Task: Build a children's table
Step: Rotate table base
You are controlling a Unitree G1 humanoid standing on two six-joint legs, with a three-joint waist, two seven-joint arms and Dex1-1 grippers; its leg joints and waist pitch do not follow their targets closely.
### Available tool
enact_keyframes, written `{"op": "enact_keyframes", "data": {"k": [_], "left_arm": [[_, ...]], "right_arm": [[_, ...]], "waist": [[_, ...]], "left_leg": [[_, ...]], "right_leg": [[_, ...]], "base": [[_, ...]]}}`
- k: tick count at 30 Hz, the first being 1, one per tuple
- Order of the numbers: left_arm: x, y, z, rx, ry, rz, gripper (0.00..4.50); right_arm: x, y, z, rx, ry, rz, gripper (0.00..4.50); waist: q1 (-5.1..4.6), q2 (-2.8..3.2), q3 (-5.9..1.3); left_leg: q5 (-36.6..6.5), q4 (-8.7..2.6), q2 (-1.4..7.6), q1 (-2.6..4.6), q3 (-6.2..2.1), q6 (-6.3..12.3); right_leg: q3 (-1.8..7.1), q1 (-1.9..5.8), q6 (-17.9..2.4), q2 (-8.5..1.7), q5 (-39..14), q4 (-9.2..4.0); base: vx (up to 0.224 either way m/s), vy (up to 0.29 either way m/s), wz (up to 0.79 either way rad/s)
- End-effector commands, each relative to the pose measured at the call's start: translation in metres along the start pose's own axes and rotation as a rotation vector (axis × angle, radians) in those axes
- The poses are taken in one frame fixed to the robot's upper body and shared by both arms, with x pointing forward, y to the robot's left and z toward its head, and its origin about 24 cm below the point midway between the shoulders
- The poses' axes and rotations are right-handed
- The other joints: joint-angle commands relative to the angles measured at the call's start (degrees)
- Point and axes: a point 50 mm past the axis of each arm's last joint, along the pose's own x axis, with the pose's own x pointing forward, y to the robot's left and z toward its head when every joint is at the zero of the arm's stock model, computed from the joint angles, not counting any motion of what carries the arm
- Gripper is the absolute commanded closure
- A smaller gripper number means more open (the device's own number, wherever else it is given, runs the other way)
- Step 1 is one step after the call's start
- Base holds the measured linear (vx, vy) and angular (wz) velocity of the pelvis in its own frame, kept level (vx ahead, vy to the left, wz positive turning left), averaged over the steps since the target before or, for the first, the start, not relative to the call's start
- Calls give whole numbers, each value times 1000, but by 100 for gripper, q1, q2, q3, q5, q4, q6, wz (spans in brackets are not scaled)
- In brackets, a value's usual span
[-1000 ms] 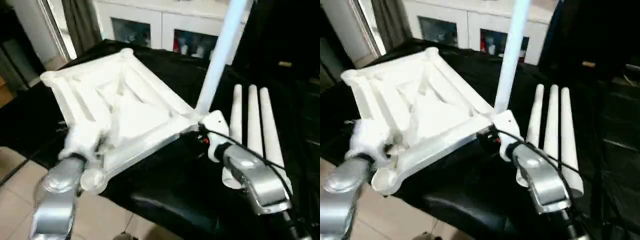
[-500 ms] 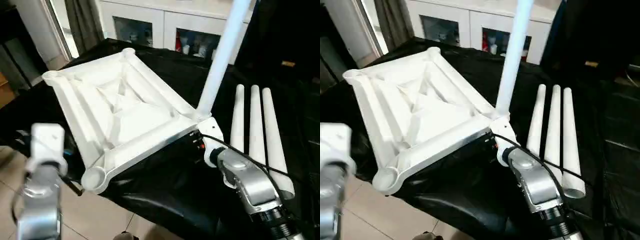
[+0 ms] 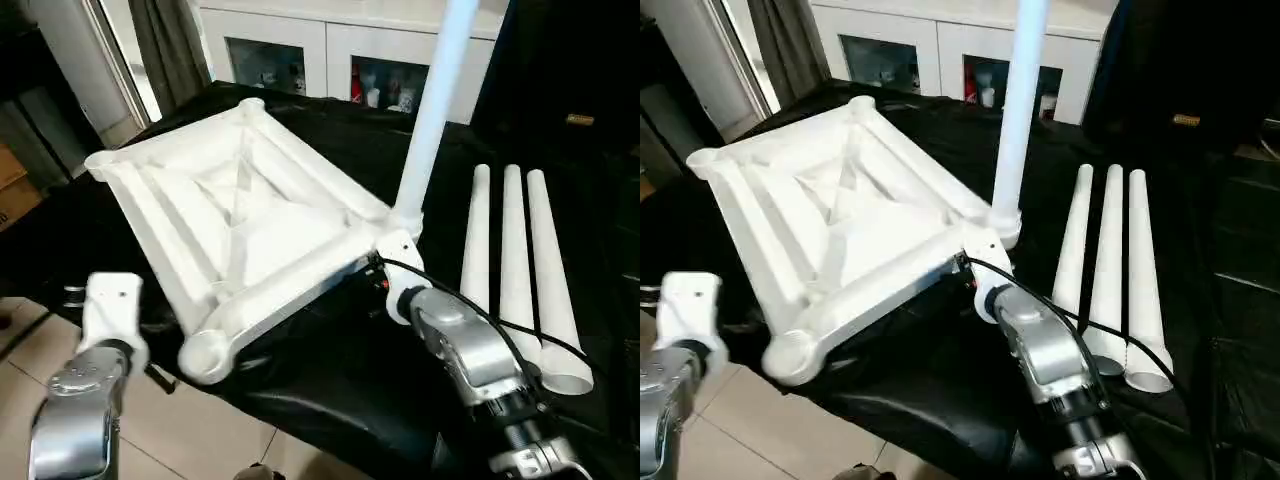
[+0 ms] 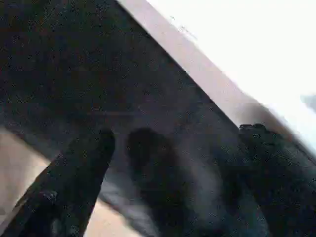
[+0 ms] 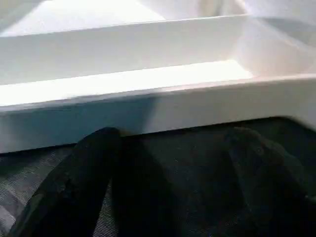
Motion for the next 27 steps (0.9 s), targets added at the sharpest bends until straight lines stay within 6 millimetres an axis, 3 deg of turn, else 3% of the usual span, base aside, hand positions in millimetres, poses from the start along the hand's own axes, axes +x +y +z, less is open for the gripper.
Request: {"op": "enact_keyframes", "data": {"k": [1, 2, 3, 4, 6, 8, 13, 15, 16, 18, 19, 20, 22, 23, 24, 25, 27], "left_arm": [[8, -37, 8, -22, -12, -245, 2], [8, -37, 8, -22, -12, -248, 2], [12, -52, 13, -21, -34, -335, 2], [15, -57, 16, -23, -48, -358, 2], [21, -62, 18, -28, -56, -380, 2], [25, -66, 20, -30, -53, -394, 2], [40, -80, 30, -3, -59, -456, 2], [44, -90, 36, 17, -73, -497, 2], [44, -93, 37, 25, -79, -506, 2], [40, -94, 39, 55, -83, -527, 2], [35, -93, 40, 69, -87, -545, 2], [33, -92, 40, 74, -88, -552, 2], [20, -88, 39, 103, -91, -596, 0], [16, -86, 39, 112, -90, -610, 0], [5, -81, 37, 142, -91, -644, 0], [2, -80, 37, 152, -94, -653, 0], [-7, -75, 39, 178, -109, -669, 0]], "right_arm": [[4, 4, 10, -15, -38, 8, 66], [4, 4, 10, -15, -38, 8, 66], [5, 4, 12, -16, -50, 4, 66], [5, 3, 13, -18, -61, -2, 66], [5, 0, 17, -19, -77, -13, 66], [3, -3, 20, -25, -93, -29, 66], [-10, -24, 42, -57, -165, -144, 66], [-22, -37, 52, -59, -175, -225, 66], [-25, -41, 54, -61, -171, -251, 66], [-32, -47, 57, -48, -137, -290, 66], [-36, -49, 58, -26, -138, -294, 66], [-37, -50, 59, -16, -140, -297, 66], [-45, -54, 60, 46, -147, -311, 38], [-47, -56, 60, 60, -145, -321, 38], [-51, -61, 54, 107, -110, -360, 31], [-53, -62, 52, 116, -95, -370, 28], [-57, -65, 48, 155, -56, -403, 8]], "waist": [[11, 26, -336], [34, 20, -342], [30, -40, -349], [58, -11, -360], [62, -25, -369], [45, -81, -398], [6, -65, -449], [3, -39, -461], [6, 20, -470], [2, -25, -469], [-13, 52, -467], [-20, 22, -466], [-10, 22, -476], [-24, -58, -461], [-19, -85, -456], [-22, -70, -445], [-21, -137, -421]], "left_leg": [[-1450, -408, 171, 36, -108, 49], [-1401, -395, 171, 61, -88, 56], [-1308, -397, 173, 43, -77, 70], [-1260, -390, 169, 39, -86, 54], [-1103, -384, 171, 7, -83, 82], [-930, -363, 162, -14, -76, 121], [-436, -308, 145, -4, -68, 220], [-349, -297, 143, -1, -71, 220], [-371, -289, 149, 16, -79, 199], [-400, -294, 150, 12, -75, 199], [-471, -292, 160, 24, -76, 172], [-490, -293, 155, 5, -75, 176], [-523, -298, 171, 12, -79, 169], [-502, -304, 165, -13, -71, 182], [-481, -302, 164, 9, -57, 175], [-491, -309, 155, 11, -53, 166], [-599, -324, 142, 26, -36, 136]], "right_leg": [[285, 229, -809, -426, -1533, -511], [295, 197, -806, -418, -1537, -523], [301, 215, -820, -414, -1453, -519], [298, 220, -833, -424, -1416, -486], [300, 245, -819, -429, -1231, -475], [300, 283, -825, -442, -1049, -446], [291, 310, -824, -408, -503, -386], [291, 317, -849, -393, -354, -362], [288, 311, -911, -393, -220, -336], [295, 333, -930, -395, -178, -335], [286, 319, -955, -396, -187, -349], [289, 336, -971, -404, -185, -348], [294, 351, -1014, -425, -217, -325], [292, 358, -1006, -414, -252, -337], [295, 334, -995, -408, -417, -334], [290, 315, -969, -396, -601, -340], [298, 298, -879, -387, -965, -377]], "base": [[0, 0, 0], [0, 0, 0], [0, 0, 0], [0, 0, 0], [0, 0, 0], [0, 0, 0], [0, 0, 0], [0, 0, 0], [0, 0, 0], [0, 0, 0], [0, 0, 0], [0, 0, 0], [0, 0, 0], [0, 0, 0], [0, 0, 0], [0, 0, 0], [0, 0, 0]]}}
